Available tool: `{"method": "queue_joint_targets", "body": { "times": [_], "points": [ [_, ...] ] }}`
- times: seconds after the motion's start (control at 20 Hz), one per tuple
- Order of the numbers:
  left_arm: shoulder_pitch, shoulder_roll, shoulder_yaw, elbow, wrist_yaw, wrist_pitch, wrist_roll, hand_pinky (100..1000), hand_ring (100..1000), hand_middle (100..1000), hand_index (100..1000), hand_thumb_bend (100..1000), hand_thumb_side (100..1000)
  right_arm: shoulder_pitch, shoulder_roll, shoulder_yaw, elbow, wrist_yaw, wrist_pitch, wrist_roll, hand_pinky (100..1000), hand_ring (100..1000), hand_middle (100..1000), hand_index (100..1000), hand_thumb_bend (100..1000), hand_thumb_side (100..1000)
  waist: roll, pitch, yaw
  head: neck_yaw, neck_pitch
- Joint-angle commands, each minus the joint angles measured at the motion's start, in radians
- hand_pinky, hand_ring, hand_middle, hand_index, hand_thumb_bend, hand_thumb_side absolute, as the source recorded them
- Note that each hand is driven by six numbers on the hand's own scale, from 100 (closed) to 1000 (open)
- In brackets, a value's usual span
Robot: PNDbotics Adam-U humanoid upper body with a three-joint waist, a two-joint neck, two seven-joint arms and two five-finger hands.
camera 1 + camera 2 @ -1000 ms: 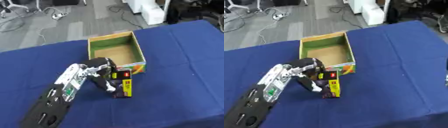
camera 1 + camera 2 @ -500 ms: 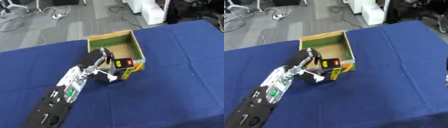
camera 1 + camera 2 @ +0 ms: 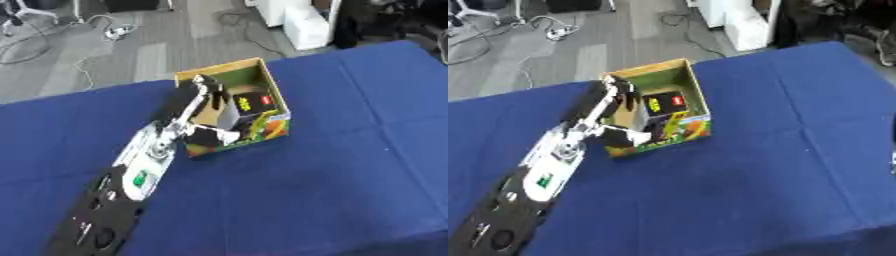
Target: Pick up objects on the table and place them in the box.
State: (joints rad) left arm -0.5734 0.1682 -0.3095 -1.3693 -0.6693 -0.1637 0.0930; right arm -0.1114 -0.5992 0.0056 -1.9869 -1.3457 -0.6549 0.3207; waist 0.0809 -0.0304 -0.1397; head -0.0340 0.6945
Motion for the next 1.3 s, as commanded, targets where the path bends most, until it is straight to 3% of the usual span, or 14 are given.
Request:
{"method": "queue_joint_targets", "body": {
  "times": [0.05, 0.3, 0.6, 0.9, 1.3],
  "points": [
    [-0.026, 0.015, 0.018, -0.044, 0.061, 0.036, 0.0, 100, 100, 300, 368, 499, 288, -0.005, -0.023, -0.013, -0.013, 0.0, 0.005, -0.002, 281, 438, 517, 661, 100, 1000, -0.008, -0.01, 0.001, 0.011, -0.018],
    [-0.044, 0.022, 0.036, -0.114, 0.128, 0.086, 0.011, 100, 100, 294, 332, 537, 252, -0.004, -0.023, -0.014, -0.013, 0.0, 0.008, -0.003, 281, 438, 517, 663, 100, 1000, -0.008, -0.012, 0.002, 0.016, -0.024],
    [-0.092, 0.027, 0.057, -0.095, 0.064, 0.086, 0.053, 100, 100, 296, 299, 577, 224, -0.002, -0.023, -0.014, -0.013, -0.001, 0.01, -0.003, 282, 439, 518, 664, 100, 1000, -0.009, -0.013, 0.002, 0.037, -0.036],
    [-0.137, 0.026, 0.072, 0.019, -0.021, 0.048, 0.088, 100, 100, 300, 266, 603, 215, -0.004, -0.021, -0.014, -0.013, 0.001, 0.015, -0.005, 282, 439, 518, 664, 100, 1000, -0.009, -0.013, 0.0, 0.06, -0.043],
    [-0.175, -0.016, 0.101, 0.281, -0.196, -0.023, 0.137, 100, 100, 308, 234, 622, 243, -0.007, -0.019, -0.012, -0.013, 0.0, 0.021, -0.002, 282, 440, 518, 664, 100, 1000, -0.011, -0.011, -0.006, 0.075, -0.047]
  ]
}}
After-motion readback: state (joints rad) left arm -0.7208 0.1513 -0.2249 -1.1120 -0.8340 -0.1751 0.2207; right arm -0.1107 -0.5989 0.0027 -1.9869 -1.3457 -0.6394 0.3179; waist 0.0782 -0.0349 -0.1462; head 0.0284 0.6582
